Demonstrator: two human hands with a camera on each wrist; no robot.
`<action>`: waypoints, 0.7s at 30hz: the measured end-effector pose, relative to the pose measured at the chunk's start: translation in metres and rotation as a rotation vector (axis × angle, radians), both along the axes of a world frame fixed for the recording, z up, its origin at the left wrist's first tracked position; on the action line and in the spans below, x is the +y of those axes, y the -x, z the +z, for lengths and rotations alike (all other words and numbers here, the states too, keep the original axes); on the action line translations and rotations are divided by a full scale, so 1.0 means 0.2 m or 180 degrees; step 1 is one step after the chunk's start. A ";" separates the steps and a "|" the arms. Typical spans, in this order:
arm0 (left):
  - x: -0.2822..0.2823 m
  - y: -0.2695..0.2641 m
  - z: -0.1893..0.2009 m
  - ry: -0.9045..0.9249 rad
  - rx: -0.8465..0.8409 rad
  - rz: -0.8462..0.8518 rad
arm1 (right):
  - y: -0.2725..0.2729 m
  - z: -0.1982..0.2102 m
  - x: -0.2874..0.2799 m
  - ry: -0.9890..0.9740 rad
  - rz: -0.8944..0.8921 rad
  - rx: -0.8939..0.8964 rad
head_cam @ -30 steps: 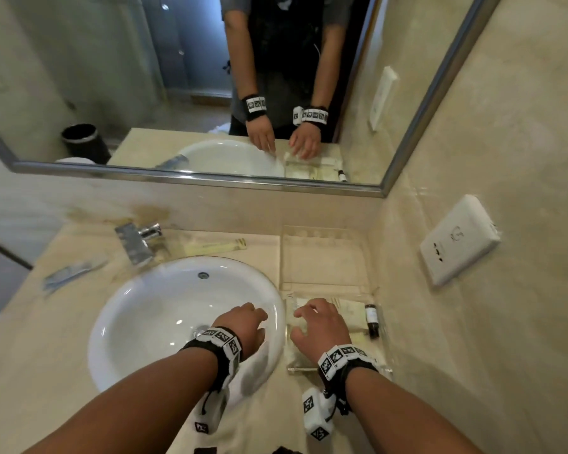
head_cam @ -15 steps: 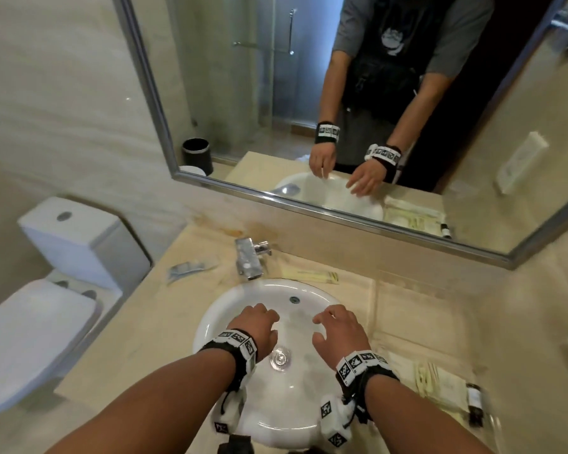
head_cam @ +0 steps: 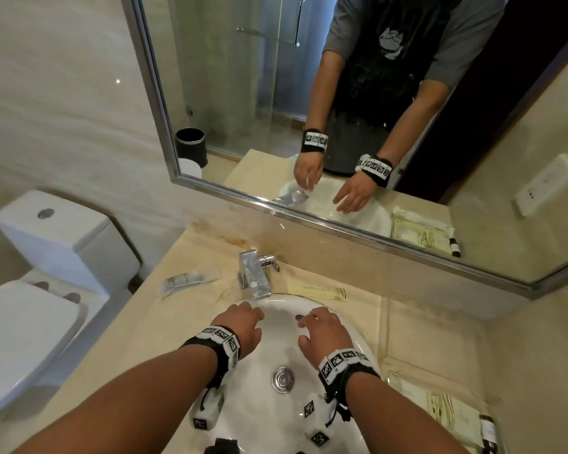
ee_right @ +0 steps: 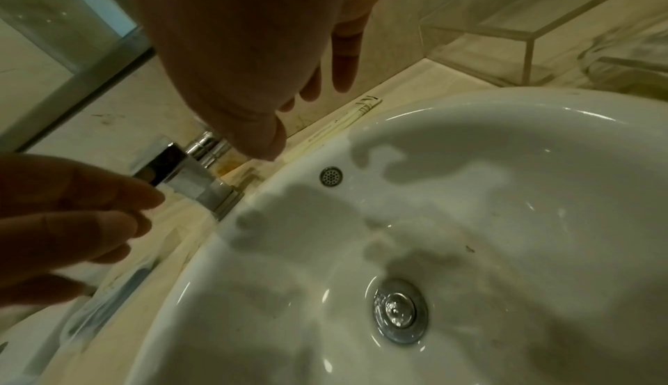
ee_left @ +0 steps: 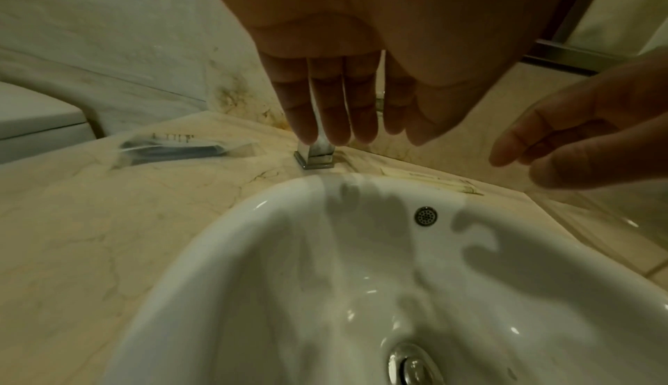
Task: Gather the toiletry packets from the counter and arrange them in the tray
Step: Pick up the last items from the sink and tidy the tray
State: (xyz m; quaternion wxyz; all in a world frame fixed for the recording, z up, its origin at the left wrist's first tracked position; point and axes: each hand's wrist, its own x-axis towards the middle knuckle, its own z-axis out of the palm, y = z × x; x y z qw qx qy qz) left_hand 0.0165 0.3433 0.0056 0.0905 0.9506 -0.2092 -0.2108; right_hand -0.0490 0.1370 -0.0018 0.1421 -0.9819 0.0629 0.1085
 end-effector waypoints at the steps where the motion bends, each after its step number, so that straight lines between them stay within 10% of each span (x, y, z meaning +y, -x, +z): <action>1: 0.00 -0.01 -0.02 -0.0025 0.0039 -0.0045 | -0.03 -0.01 -0.02 -0.0006 -0.0061 0.0037; 21: -0.54 -0.31 -0.20 0.0647 0.0761 -0.0131 | -0.58 -0.31 -0.38 0.0204 -0.0219 0.0546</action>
